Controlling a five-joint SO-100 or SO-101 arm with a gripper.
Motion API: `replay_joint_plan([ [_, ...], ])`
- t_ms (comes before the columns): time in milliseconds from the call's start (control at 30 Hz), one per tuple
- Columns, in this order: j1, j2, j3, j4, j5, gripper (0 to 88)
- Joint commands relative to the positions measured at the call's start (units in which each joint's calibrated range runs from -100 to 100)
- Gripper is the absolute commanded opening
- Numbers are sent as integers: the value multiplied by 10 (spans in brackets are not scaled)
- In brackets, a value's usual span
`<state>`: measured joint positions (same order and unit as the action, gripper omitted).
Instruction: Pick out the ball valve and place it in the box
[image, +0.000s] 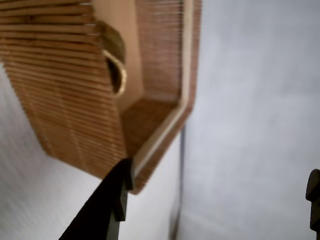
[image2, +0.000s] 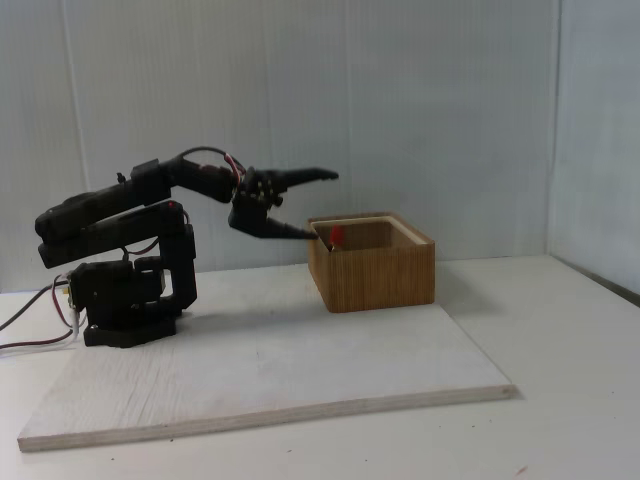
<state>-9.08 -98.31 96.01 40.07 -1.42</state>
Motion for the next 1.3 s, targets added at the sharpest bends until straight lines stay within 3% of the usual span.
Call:
replay_joint_plan([
  [0,5,-4,25,-12,18,362],
  [433,49,-3,37,59,18,362],
  [1267,43,-3,34,47,15,341],
])
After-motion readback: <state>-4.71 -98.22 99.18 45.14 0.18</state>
